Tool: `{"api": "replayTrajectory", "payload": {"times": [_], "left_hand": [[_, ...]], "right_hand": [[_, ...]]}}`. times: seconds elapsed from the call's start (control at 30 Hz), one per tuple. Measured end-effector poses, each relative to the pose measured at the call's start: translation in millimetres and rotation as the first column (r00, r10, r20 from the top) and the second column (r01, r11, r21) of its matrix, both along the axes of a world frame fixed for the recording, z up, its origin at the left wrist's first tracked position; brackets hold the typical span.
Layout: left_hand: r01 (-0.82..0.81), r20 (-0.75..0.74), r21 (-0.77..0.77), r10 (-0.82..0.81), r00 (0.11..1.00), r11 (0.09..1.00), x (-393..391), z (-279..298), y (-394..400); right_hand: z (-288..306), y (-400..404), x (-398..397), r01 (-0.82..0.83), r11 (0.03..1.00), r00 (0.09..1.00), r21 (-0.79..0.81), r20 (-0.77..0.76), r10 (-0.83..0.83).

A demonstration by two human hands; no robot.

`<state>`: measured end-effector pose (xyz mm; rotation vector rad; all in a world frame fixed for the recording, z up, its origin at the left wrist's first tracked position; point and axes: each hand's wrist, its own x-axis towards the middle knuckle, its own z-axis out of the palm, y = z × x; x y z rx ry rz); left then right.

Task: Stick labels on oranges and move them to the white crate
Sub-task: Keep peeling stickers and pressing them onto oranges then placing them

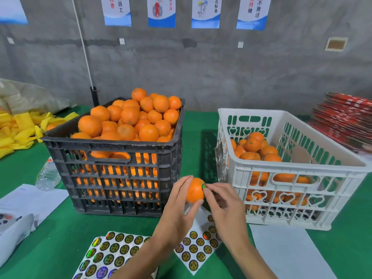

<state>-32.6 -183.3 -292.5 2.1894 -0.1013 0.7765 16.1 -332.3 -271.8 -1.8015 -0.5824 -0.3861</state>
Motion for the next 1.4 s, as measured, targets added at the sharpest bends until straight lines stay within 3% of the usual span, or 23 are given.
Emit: {"api": "replayTrajectory", "payload": {"times": [0.1,0.2,0.33,0.57,0.77,0.87,0.93,1.03,1.1,1.2,1.3,1.4], "left_hand": [[0.024,0.169,-0.071,-0.012,0.986,0.997,-5,27,-5],[0.051,0.257,-0.125,-0.017,0.966,0.991,-9,54,-8],[0.111,0.338,-0.082,-0.077,0.938,0.990,-3,95,-15],[0.254,0.226,0.033,-0.255,0.940,0.967,35,157,-31],[0.234,0.146,0.176,-0.261,0.954,0.956,66,172,-45],[0.162,0.175,0.243,-0.207,0.962,0.957,77,175,-47],[0.112,0.189,0.246,-0.161,0.969,0.963,80,177,-42],[0.038,0.183,0.301,-0.097,0.978,0.953,79,181,-26],[-0.031,0.171,0.329,-0.027,0.985,0.944,79,185,-10],[-0.127,0.138,0.339,0.085,0.987,0.932,81,193,20],[-0.207,-0.029,0.325,0.228,0.973,0.923,86,200,56],[-0.274,-0.208,0.363,0.364,0.908,0.891,96,201,96]], "right_hand": [[26,1,-7,0.025,1.000,0.998,0.017,0.050,-0.025],[64,0,-13,-0.198,0.952,0.945,0.233,-0.212,0.248],[113,-2,-11,-0.356,0.812,0.773,0.463,-0.342,0.534],[171,-16,14,-0.235,0.804,0.887,0.546,-0.217,0.407],[173,-33,44,-0.129,0.924,0.983,0.359,-0.076,0.167],[158,-39,65,0.099,0.987,0.989,0.126,0.098,-0.112],[150,-43,74,0.286,0.958,0.937,0.007,0.209,-0.281],[145,-47,84,0.533,0.833,0.821,-0.149,0.329,-0.466],[147,-42,86,0.566,0.797,0.803,-0.212,0.361,-0.474],[154,-17,82,0.469,0.858,0.840,-0.210,0.406,-0.360],[163,28,72,0.276,0.944,0.886,-0.180,0.429,-0.177],[172,76,63,0.094,0.968,0.918,-0.234,0.397,0.006]]}}
